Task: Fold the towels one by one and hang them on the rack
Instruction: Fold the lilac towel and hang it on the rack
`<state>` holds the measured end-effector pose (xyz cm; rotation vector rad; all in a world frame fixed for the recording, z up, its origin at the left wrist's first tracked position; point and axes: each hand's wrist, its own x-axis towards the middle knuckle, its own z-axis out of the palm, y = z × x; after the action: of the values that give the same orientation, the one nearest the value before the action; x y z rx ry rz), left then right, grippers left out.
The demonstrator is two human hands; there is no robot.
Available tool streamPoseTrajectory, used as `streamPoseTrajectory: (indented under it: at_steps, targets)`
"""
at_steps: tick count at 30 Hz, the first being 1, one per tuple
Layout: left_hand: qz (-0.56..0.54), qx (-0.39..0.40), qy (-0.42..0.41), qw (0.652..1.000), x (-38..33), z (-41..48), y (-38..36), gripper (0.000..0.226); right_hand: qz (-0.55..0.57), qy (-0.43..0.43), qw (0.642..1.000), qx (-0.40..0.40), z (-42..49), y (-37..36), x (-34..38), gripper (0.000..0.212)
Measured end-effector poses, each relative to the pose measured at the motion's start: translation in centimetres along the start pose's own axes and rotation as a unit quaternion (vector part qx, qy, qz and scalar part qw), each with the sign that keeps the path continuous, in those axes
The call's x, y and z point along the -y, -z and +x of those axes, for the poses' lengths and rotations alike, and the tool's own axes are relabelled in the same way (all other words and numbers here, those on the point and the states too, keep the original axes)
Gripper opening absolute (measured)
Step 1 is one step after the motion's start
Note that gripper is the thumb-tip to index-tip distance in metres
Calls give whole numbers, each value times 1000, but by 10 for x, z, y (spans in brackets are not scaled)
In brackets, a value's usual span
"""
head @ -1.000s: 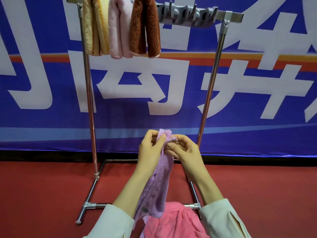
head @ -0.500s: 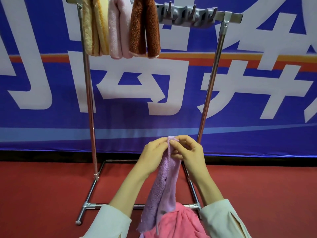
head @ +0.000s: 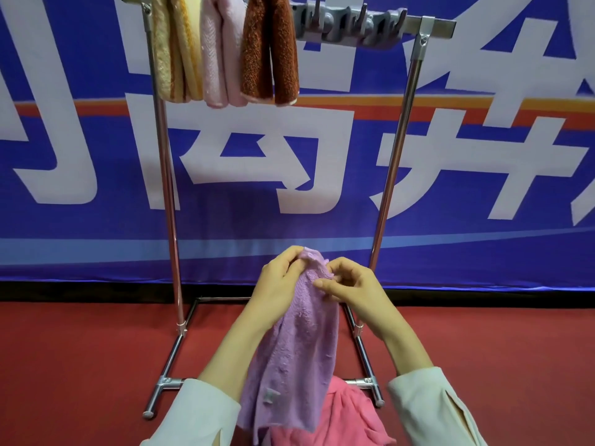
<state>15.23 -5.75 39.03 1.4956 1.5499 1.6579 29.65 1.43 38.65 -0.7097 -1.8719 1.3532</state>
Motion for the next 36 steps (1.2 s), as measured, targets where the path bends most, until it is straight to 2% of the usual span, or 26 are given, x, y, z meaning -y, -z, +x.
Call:
streamPoseTrajectory:
  at_steps: [3,5,7,9,13,17,19,22,24,26,30,31,33,34,36]
  targets:
    - [-13,-32,10,999,-1,3,-2,21,-115,13,993,-12,1,0,-3,31]
    - [-16,-70,17,997,0,6,0,20,-153,48,986,-35,0,-2,-1,35]
    - [-7,-99,15,995,1,9,2,20,-123,80,988,-49,-1,-5,2,36]
    - [5,-121,15,993,1,10,3,20,-68,79,994,-31,-1,-8,4,41]
    - [-13,-168,6,986,3,14,9,21,-3,-3,999,42,-1,-4,4,33]
    - [-8,-197,-5,980,6,15,19,21,-44,-67,987,140,-6,12,4,22]
    - [-8,-225,4,974,9,17,28,22,-98,-121,975,161,-9,22,0,24]
    - [-10,-269,11,963,17,20,44,21,-290,-155,937,120,-5,39,-14,37]
    - [22,-265,14,964,22,18,47,21,-400,-132,904,76,-2,46,-21,29]
    - [52,-257,13,965,24,16,44,22,-442,-127,887,38,-1,50,-25,25]
    - [50,-293,24,955,25,18,49,23,-427,-188,884,10,-1,62,-39,62]
    - [31,-303,26,952,26,19,52,23,-425,-193,884,20,-3,64,-42,58]
    - [-11,-306,31,952,27,19,56,22,-430,-194,881,35,-4,68,-50,28]
    - [-19,-299,33,953,26,19,55,22,-425,-190,884,38,-4,66,-51,20]
    - [-9,-271,28,962,24,18,49,21,-395,-175,901,32,-4,57,-56,23]
